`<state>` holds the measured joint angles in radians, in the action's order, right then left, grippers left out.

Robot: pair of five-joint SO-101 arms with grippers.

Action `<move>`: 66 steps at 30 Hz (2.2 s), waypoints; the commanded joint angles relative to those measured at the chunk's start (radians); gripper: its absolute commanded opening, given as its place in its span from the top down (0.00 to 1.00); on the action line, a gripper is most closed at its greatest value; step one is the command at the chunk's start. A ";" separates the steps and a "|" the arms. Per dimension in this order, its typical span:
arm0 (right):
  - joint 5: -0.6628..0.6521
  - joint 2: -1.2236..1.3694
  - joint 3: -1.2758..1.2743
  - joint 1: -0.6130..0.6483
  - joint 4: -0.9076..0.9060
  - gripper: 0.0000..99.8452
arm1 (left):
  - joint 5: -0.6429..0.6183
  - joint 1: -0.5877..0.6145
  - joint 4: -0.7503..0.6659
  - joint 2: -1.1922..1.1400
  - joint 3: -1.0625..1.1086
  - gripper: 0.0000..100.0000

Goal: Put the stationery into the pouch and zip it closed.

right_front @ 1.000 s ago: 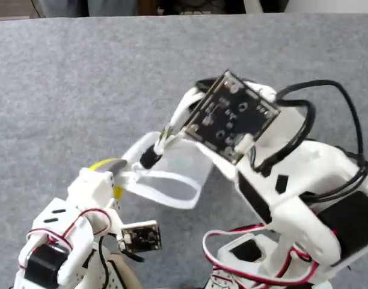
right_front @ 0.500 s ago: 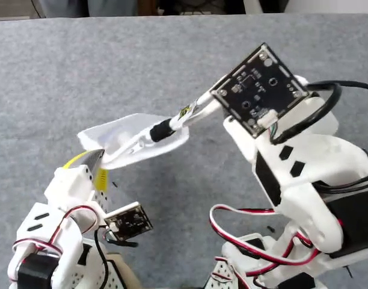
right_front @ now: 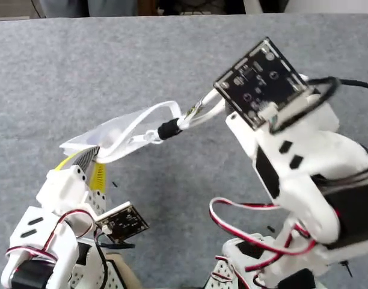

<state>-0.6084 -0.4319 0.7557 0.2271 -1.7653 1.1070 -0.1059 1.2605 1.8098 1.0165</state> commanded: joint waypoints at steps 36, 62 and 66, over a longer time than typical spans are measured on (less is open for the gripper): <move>-0.041 -0.073 -0.090 0.164 0.008 0.99 | 0.002 -0.127 0.049 0.006 -0.039 0.82; -0.035 -0.074 0.249 0.276 0.049 0.99 | 0.104 -0.226 -0.123 0.002 -0.038 0.79; -0.043 -0.076 0.274 0.290 0.026 0.99 | 0.104 -0.177 -0.160 0.002 -0.039 0.79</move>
<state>-0.6452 -0.4887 0.9874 0.4971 -1.7423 1.1991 -0.3222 1.1561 1.8174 0.9828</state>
